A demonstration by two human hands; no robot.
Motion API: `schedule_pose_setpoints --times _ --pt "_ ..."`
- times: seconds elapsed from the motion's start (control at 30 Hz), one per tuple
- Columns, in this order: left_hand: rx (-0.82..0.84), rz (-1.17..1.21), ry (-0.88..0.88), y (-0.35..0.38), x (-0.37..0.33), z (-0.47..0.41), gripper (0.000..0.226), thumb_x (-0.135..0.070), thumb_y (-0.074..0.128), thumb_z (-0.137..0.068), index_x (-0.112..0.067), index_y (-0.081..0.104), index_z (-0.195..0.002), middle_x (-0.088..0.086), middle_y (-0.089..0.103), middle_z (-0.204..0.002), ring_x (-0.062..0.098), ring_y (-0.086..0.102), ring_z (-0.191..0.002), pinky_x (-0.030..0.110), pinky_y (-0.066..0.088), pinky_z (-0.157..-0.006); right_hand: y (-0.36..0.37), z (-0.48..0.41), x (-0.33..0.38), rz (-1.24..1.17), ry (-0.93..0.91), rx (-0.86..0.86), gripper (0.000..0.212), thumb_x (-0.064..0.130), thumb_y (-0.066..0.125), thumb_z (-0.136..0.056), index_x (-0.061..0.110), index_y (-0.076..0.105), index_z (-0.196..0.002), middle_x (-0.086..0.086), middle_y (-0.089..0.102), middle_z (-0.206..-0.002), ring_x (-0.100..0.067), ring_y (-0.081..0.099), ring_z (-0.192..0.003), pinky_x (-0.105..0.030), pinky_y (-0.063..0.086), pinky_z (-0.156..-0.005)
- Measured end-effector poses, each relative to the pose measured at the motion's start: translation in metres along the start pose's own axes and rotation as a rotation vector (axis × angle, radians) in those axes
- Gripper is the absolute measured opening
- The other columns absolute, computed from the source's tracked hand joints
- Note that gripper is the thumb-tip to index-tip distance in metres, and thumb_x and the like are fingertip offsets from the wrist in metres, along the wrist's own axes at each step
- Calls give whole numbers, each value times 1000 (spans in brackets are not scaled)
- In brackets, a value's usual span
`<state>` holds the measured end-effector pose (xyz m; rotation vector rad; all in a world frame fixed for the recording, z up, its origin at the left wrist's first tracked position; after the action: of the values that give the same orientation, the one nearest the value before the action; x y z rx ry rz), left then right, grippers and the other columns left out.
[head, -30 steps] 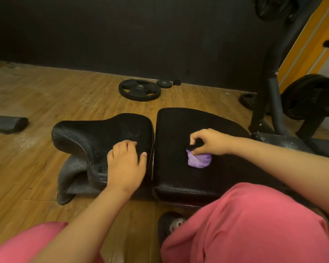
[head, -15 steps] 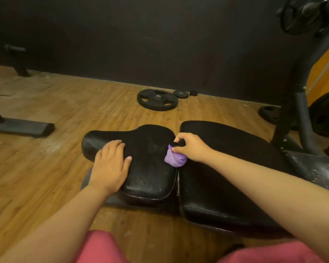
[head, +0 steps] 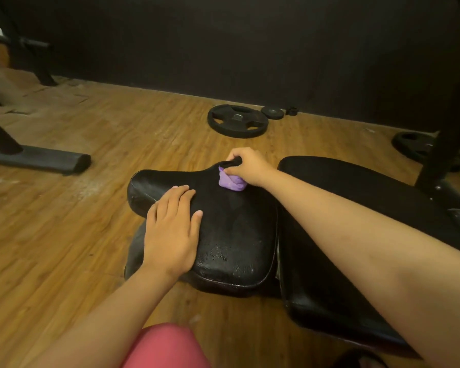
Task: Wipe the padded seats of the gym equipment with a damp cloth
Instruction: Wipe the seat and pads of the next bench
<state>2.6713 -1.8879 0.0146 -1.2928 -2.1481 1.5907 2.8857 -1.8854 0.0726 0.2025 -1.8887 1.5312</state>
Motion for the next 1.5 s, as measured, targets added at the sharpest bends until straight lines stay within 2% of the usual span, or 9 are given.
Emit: schedule_pose_setpoints --times 0.1,0.37,0.57,0.67,0.9,1.03,1.17,1.37,1.5 --pt "-26 13 5 2 1 0 56 -45 24 -95 -15 48 -136 0 45 -144 18 32 -138 37 25 -109 0 20 0 4 -76 105 9 14 68 -85 8 69 -92 -2 66 -87 -14 61 -84 -30 48 -78" --pt "-3 30 -5 0 -5 6 57 -42 25 -97 -13 45 -142 1 39 -151 18 25 -144 42 24 -113 -14 128 -12 -92 -143 197 9 13 72 -82 16 69 -90 7 68 -89 -3 63 -86 -17 49 -81" --pt "67 -66 71 -9 -8 13 62 -44 21 -96 -8 50 -137 7 45 -146 26 35 -140 43 31 -109 -11 161 -17 -39 -54 68 5 18 69 -85 18 69 -89 6 67 -81 -7 63 -77 -28 53 -74" --pt "94 -54 83 -14 -7 16 49 -34 31 -98 -9 53 -134 6 49 -143 29 42 -132 45 36 -104 5 166 3 -60 -74 5 4 19 67 -85 16 69 -87 3 67 -80 -10 63 -76 -32 53 -72" --pt "135 238 -121 -30 -10 9 29 -12 44 -99 -8 64 -120 8 59 -129 30 45 -122 38 32 -104 32 160 42 -142 -87 -64 3 19 69 -82 20 68 -84 -3 67 -83 -20 63 -80 -36 52 -75" --pt "155 199 -92 -38 -31 14 28 -15 43 -99 -10 64 -118 9 62 -122 28 49 -118 40 36 -100 27 161 43 -9 -97 -4 2 19 66 -84 19 64 -83 -6 65 -86 -26 62 -81 -37 53 -74" --pt "148 201 -17 -36 -75 21 26 -19 45 -99 -13 63 -118 4 61 -122 25 48 -117 40 37 -100 -9 168 12 197 -9 52 14 15 59 -87 15 66 -99 -10 65 -102 -27 62 -91 -36 53 -82" --pt "160 336 120 -22 -169 18 30 -20 46 -99 -14 57 -126 2 59 -125 20 47 -121 40 37 -103 -94 222 -48 -172 118 -289 8 27 68 -86 20 66 -89 3 66 -84 -12 63 -83 -27 50 -76" --pt "221 371 261 -4 -246 13 32 -25 48 -98 -17 56 -129 -1 58 -129 15 47 -124 36 37 -106 -134 269 -110 -257 249 -404 7 25 70 -84 21 67 -89 6 66 -86 -6 62 -83 -20 46 -73"
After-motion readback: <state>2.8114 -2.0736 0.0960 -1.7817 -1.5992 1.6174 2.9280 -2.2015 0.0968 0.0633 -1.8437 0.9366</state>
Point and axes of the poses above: each hand's wrist, its own z-axis away from the middle knuckle, its own y-axis out of the palm, x = y × z, the point moved 3 cm from there along -z, towards the middle knuckle
